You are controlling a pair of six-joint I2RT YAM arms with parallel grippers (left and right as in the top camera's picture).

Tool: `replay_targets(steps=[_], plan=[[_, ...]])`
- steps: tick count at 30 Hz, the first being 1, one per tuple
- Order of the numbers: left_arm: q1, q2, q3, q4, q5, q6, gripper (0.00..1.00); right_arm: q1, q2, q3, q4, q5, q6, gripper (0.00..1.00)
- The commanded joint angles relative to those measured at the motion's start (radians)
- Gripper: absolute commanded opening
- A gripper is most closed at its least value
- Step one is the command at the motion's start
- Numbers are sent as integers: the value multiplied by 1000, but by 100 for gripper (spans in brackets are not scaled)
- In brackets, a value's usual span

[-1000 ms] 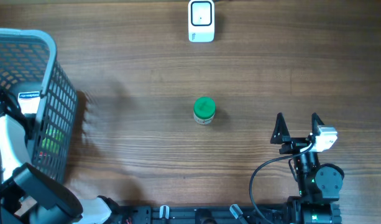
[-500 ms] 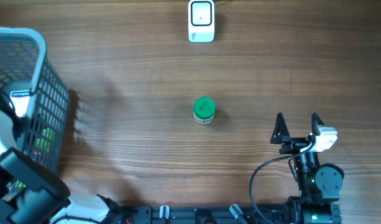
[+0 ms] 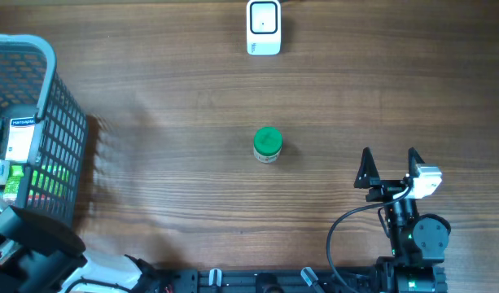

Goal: Scan the item barcode
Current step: 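Reach the left gripper into the basket and grasp the green snack bag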

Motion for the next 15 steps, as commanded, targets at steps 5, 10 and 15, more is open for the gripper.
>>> replay_targets(steps=[5, 10, 15], plan=[[92, 10, -116, 86, -18, -99, 100, 6, -5, -1, 2, 13, 12, 100], [91, 10, -338, 205, -17, -99, 100, 6, -5, -1, 2, 13, 13, 100], [92, 10, -497, 339, -18, -99, 100, 6, -5, -1, 2, 13, 13, 100]])
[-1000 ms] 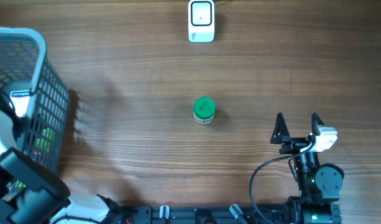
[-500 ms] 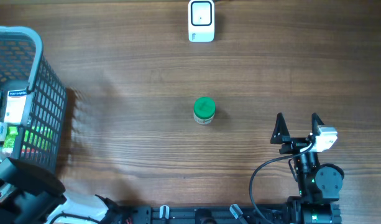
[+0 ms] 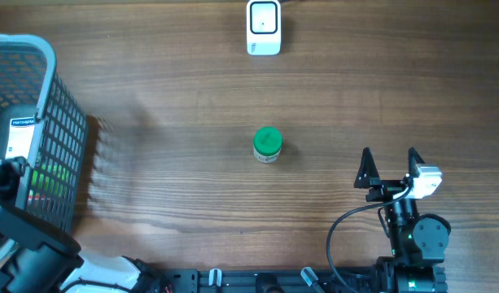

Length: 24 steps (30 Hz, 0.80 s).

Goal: Scan the item barcode
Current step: 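Reach the left gripper into the basket and grasp the green snack bag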

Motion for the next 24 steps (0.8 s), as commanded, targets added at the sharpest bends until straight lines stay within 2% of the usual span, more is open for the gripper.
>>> replay_targets(steps=[1, 7, 19, 20, 21, 22, 24], plan=[[0, 5, -93, 81, -10, -13, 100, 6, -5, -1, 2, 13, 12, 100], [0, 5, -173, 214, -14, 2, 100, 6, -5, -1, 2, 13, 12, 100], [-1, 16, -223, 294, -12, 2, 100, 6, -5, -1, 2, 13, 13, 100], [-1, 16, -223, 300, -10, 2, 97, 6, -5, -1, 2, 13, 12, 100], [-1, 16, -223, 301, -11, 2, 85, 6, -5, -1, 2, 13, 13, 100], [-1, 17, -225, 299, -16, 3, 67, 6, -5, -1, 2, 13, 12, 100], [-1, 26, -238, 305, -22, 55, 41, 6, -5, -1, 2, 13, 12, 100]])
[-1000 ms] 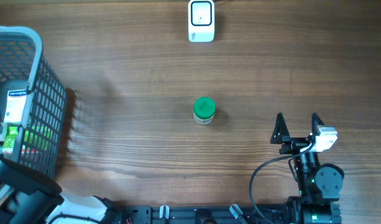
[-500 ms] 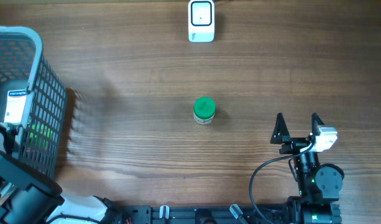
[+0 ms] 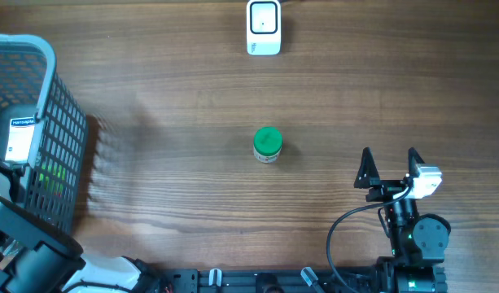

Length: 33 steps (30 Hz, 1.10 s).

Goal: Scan the item barcode
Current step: 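Reach the left gripper into the basket and grasp the green snack bag, then place the green snack bag left of the jar and release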

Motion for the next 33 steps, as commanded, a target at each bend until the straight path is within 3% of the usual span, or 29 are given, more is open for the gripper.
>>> replay_targets(steps=[1, 2, 3, 9, 17, 22, 24, 28, 30, 33], plan=[[0, 51, -66, 11, -24, 77, 22, 6, -5, -1, 2, 13, 12, 100], [0, 57, -74, 13, -24, 78, 9, 6, -5, -1, 2, 13, 12, 100], [0, 60, -76, 9, -20, 78, 4, 6, -5, -1, 2, 13, 13, 100], [0, -37, 149, -132, 79, 74, 4, 6, -5, -1, 2, 13, 12, 100], [0, -127, 832, -443, 240, 66, 4, 6, -5, -1, 2, 13, 12, 100], [-25, -188, 1093, -551, 533, 68, 4, 6, -5, -1, 2, 13, 13, 100], [-85, -232, 1093, -577, 595, 74, 4, 6, -5, -1, 2, 13, 13, 100], [-316, -271, 1093, -728, 552, 98, 4, 6, -5, -1, 2, 13, 12, 100], [-463, -267, 1088, -789, 465, 142, 4, 6, -5, -1, 2, 13, 12, 100], [-731, -245, 1032, -858, 201, 113, 4, 6, -5, -1, 2, 13, 13, 100]])
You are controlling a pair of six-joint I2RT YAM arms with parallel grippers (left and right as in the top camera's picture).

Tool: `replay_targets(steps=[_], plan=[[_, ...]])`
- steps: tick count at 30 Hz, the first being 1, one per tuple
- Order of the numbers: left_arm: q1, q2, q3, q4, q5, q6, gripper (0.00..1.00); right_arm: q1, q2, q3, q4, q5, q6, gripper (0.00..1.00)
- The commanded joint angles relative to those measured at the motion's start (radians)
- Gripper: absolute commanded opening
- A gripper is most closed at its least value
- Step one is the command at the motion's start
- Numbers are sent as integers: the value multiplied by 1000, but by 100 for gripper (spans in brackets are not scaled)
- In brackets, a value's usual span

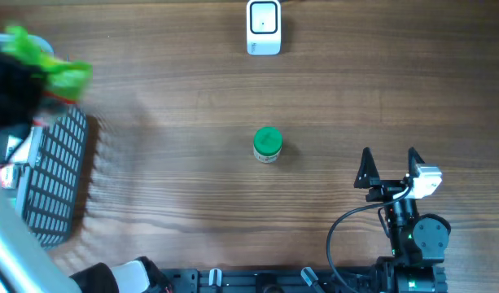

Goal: Scan the item barcode
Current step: 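Place the green snack bag left of the jar and release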

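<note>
My left gripper [31, 75] is raised high over the blue wire basket [58, 183] at the left edge, large and blurred. A bright green packet [54, 65] sticks out of it, and it looks shut on that packet. The white barcode scanner [264, 27] stands at the far middle edge of the table. A small jar with a green lid [268, 143] stands upright mid-table. Near the front right, my right gripper [389, 167] rests open with nothing between its fingers.
The basket still holds a white box [17, 148], mostly hidden behind my left arm. The left arm's pale link [9, 244] crosses the lower left corner. A black cable [347, 224] loops beside the right arm's base.
My left gripper was down inside the basket. Now it is up above the basket's far rim with a green packet in it. The right arm, jar and scanner have not moved.
The left arm first sat at the basket's near side, with a green packet and a white box lying inside. Then its gripper was over the basket's contents, then lower among them. Now it is high above the basket with the green packet.
</note>
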Motion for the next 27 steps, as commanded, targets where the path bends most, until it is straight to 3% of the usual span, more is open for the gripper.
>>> replay_targets(steps=[1, 7, 16, 22, 24, 25, 26, 27], plan=[[-262, 23, -74, -35, -270, -10, 4, 6, -5, -1, 2, 13, 13, 100], [-589, 77, -443, 133, -350, -28, 4, 6, -5, -1, 2, 13, 12, 100], [-788, 162, -1034, 607, -225, -115, 4, 6, -5, -1, 2, 13, 13, 100], [-839, 169, -1100, 723, -196, -139, 4, 6, -5, -1, 2, 13, 13, 100], [-838, 169, -1096, 724, -195, -139, 43, 6, -5, -1, 2, 13, 13, 100], [-838, 167, -1087, 717, -195, -138, 53, 6, -5, -1, 2, 13, 13, 100], [-838, 162, -1049, 680, -196, -120, 69, 6, -5, -1, 2, 13, 13, 100], [-838, 157, -1012, 649, -196, -96, 99, 6, -5, -1, 2, 13, 13, 100]])
